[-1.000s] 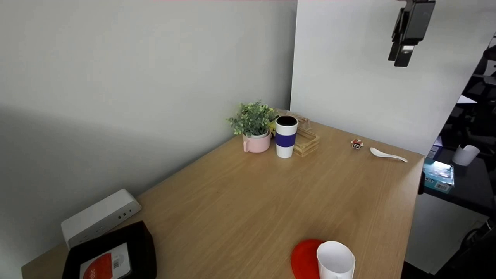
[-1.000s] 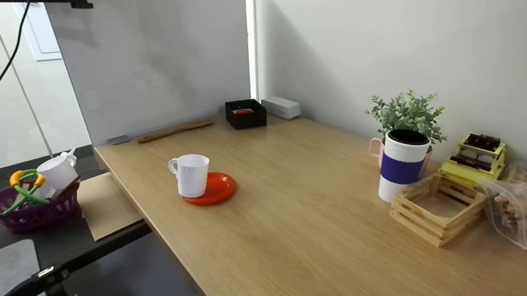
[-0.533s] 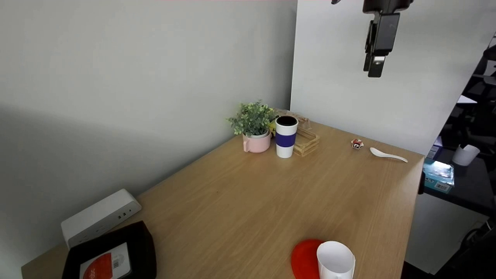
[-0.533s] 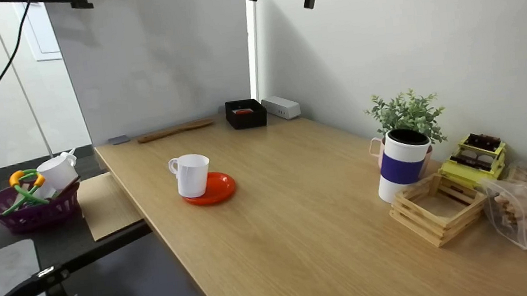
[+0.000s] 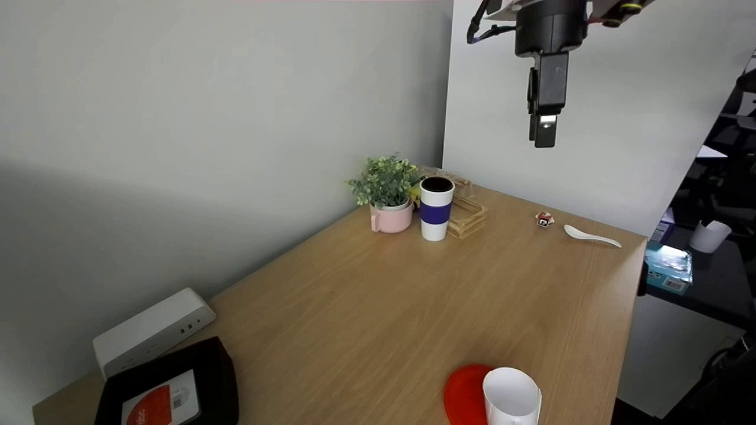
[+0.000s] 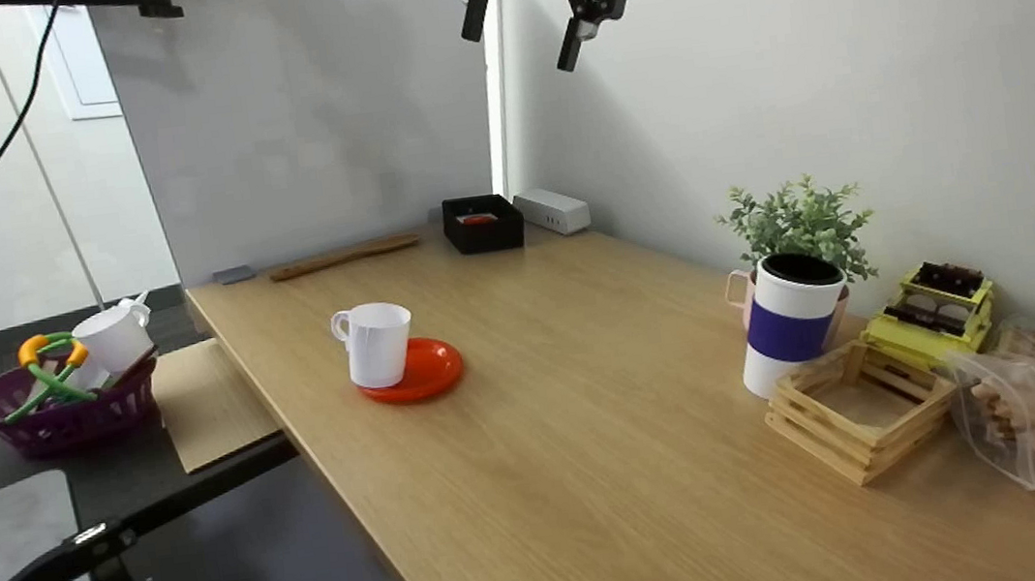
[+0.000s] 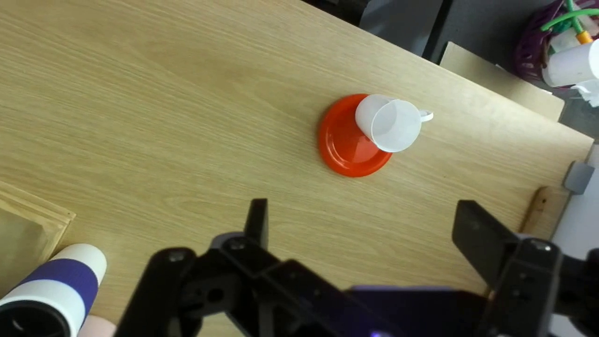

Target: Take the cup from the plate and put it on the table

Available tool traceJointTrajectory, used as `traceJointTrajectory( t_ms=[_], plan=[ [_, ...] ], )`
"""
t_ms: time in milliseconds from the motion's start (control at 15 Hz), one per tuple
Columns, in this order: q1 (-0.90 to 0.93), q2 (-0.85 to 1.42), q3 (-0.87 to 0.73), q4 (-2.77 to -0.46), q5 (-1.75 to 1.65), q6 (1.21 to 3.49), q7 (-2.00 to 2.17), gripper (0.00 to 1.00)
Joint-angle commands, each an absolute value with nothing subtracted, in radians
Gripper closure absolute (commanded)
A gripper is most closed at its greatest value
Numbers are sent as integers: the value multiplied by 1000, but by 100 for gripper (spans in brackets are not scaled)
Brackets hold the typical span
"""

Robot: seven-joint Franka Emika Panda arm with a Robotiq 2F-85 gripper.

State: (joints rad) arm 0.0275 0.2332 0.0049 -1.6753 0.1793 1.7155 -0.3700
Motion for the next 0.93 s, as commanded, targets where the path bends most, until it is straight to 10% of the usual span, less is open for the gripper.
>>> traceJointTrajectory(
  t_ms=[0,867],
  plan=[
    [10,328,25,-1565,158,1621,-365,0],
    [14,365,30,-1527,135,1601,-323,0]
  ],
)
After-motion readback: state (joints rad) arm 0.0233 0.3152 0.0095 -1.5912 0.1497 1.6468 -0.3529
